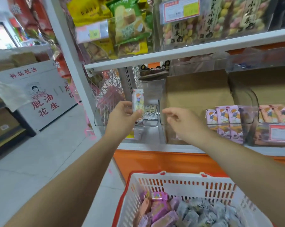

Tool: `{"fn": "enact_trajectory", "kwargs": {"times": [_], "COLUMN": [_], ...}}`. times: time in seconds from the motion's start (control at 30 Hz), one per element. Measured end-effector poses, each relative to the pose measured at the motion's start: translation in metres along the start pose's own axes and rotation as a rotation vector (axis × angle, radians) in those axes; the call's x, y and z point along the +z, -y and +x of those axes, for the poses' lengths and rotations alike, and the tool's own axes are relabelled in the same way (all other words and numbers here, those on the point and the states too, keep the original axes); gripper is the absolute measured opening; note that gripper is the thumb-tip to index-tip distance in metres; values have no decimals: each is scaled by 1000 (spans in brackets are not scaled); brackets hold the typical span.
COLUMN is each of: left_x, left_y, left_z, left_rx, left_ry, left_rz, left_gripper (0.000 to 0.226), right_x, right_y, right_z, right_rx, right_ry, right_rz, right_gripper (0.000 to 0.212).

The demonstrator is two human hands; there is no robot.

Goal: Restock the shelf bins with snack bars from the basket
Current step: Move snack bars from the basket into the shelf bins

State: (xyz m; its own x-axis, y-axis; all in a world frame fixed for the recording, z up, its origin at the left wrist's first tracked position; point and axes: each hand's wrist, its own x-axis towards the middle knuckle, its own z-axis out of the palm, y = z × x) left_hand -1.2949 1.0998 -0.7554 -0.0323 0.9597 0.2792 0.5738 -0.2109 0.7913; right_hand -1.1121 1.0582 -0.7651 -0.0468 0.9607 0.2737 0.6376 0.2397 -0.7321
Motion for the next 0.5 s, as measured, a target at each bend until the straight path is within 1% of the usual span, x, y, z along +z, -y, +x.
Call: {"fn": "enact_trajectory", "kwargs": {"times": [0.1, 0.17, 0.27, 0.3, 0.33, 0.37, 0.43, 0.5], "left_x": [10, 20, 37, 43, 48, 52, 59, 66], "left_y": [5, 11, 20, 23, 27, 30, 33, 38], "left_z": [38, 59, 83, 88, 94, 99, 106, 113], "left_rx": [-9, -89, -227, -250, -251, -244, -216, -211], "left_ry": [58, 121, 299, 359, 419, 495, 600, 650], "left_rz": [146, 210, 261, 303, 393, 536, 797, 949], "left_gripper": [46, 49, 54, 50, 47, 46, 54, 61], "right_x": [15, 19, 19, 19, 19, 19, 19, 19], "right_y": [-18, -28, -37, -38, -38, -38, -39, -40], "right_z": [22, 29, 32, 32, 32, 31, 30, 29], "right_rx": [-87, -130, -170, -180, -185, -187, -197, -212], "right_ry": [42, 92, 121, 118, 114, 111, 106, 103], "right_rz": [-97, -170, -250, -257, -262, -270, -297, -323], "right_gripper": [44, 47, 49, 49, 50, 51, 51, 52]}}
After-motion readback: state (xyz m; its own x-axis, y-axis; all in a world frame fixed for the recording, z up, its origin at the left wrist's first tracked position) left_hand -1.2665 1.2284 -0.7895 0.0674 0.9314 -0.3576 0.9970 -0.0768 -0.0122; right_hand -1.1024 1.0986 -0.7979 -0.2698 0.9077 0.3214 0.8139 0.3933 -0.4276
